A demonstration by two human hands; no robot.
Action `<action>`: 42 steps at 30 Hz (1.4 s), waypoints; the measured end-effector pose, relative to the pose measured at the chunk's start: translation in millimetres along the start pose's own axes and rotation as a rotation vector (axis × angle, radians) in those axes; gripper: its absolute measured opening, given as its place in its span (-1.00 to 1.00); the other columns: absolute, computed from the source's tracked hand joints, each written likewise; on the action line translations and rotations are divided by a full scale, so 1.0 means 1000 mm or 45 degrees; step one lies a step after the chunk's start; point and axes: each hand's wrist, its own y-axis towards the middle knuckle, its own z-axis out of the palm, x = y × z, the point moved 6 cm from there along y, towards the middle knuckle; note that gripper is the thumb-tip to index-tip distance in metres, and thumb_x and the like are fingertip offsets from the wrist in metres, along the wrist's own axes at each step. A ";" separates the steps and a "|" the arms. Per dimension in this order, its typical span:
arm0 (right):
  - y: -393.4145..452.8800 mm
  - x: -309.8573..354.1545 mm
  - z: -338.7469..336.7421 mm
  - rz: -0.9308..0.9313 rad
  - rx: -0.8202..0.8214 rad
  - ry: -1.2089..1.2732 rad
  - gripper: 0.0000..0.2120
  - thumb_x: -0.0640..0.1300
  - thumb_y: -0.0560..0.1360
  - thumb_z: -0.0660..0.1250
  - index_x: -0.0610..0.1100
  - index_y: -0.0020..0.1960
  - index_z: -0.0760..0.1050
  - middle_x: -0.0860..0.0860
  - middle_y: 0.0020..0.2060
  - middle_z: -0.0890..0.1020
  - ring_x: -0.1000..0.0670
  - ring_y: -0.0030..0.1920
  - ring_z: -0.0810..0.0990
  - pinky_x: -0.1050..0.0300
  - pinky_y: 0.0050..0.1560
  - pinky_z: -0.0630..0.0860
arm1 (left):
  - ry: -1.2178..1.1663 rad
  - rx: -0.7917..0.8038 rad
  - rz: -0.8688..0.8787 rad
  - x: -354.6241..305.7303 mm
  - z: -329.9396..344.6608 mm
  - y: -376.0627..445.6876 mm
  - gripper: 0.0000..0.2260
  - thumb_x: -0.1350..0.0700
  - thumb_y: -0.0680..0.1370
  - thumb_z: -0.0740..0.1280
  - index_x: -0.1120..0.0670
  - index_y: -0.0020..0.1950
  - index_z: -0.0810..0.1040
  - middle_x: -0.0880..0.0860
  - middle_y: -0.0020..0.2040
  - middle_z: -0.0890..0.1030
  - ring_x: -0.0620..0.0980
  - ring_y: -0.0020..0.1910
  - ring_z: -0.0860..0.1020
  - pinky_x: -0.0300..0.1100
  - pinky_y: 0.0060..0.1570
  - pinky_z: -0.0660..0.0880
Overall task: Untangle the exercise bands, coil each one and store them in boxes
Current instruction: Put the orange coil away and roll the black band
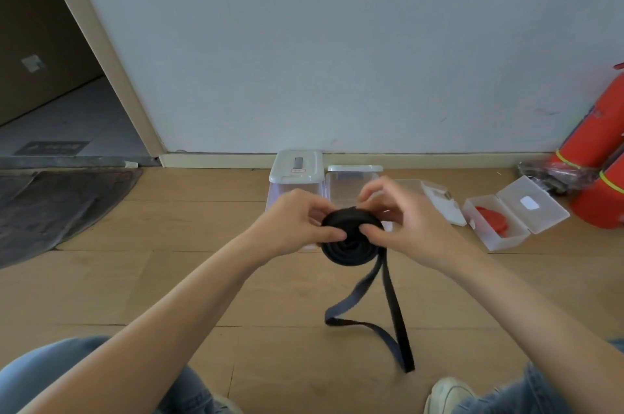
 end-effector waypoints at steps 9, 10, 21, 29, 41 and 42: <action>0.008 -0.008 -0.014 0.129 -0.278 0.335 -0.78 -0.19 0.34 0.50 -0.07 -0.12 0.48 -0.01 -0.21 0.71 0.04 -0.17 0.67 0.26 -0.09 0.56 | -0.580 -0.103 -0.148 0.009 -0.021 -0.001 -0.83 0.22 0.45 0.42 0.15 0.04 0.62 0.07 -0.11 0.70 -0.01 -0.12 0.67 -0.26 -0.15 0.60; 0.007 -0.007 -0.015 0.112 -0.275 0.267 -0.78 -0.21 0.33 0.50 -0.06 -0.15 0.48 -0.01 -0.24 0.71 0.07 -0.20 0.67 0.29 -0.12 0.56 | -0.551 -0.058 -0.155 0.009 -0.019 -0.002 -0.85 0.22 0.45 0.42 0.13 0.01 0.62 0.04 -0.13 0.71 -0.06 -0.15 0.67 -0.31 -0.19 0.58; 0.006 -0.007 -0.008 0.158 -0.122 0.401 -0.74 -0.22 0.31 0.50 -0.07 -0.10 0.46 0.04 -0.21 0.69 0.11 -0.14 0.66 0.30 -0.14 0.55 | -0.450 0.036 -0.079 0.002 -0.018 -0.002 -0.82 0.17 0.46 0.41 0.08 0.06 0.63 0.00 -0.14 0.71 -0.10 -0.16 0.67 -0.36 -0.25 0.53; 0.005 -0.016 -0.009 0.200 -0.290 0.638 -0.80 -0.21 0.36 0.47 -0.03 -0.11 0.50 0.06 -0.27 0.68 0.04 -0.18 0.66 0.20 -0.13 0.51 | -0.868 -0.125 -0.150 0.006 -0.022 -0.004 -0.82 0.14 0.48 0.37 0.11 0.06 0.59 0.08 -0.05 0.69 0.10 -0.08 0.67 -0.16 -0.12 0.61; 0.002 -0.002 0.013 0.063 0.021 -0.124 -0.76 -0.21 0.32 0.51 0.07 -0.15 0.54 0.15 -0.21 0.66 0.22 -0.14 0.60 0.25 -0.04 0.55 | 0.024 0.186 -0.020 -0.002 0.005 -0.006 -0.87 0.15 0.45 0.42 0.04 -0.01 0.64 -0.10 -0.18 0.65 -0.37 -0.23 0.55 -0.54 -0.22 0.41; 0.001 -0.003 0.014 0.076 -0.014 -0.117 -0.76 -0.21 0.31 0.52 0.04 -0.16 0.52 0.15 -0.22 0.65 0.24 -0.15 0.59 0.26 -0.08 0.55 | 0.109 0.159 -0.013 -0.001 0.007 -0.004 -0.87 0.13 0.45 0.42 0.06 -0.02 0.64 -0.06 -0.17 0.65 -0.39 -0.28 0.53 -0.55 -0.24 0.40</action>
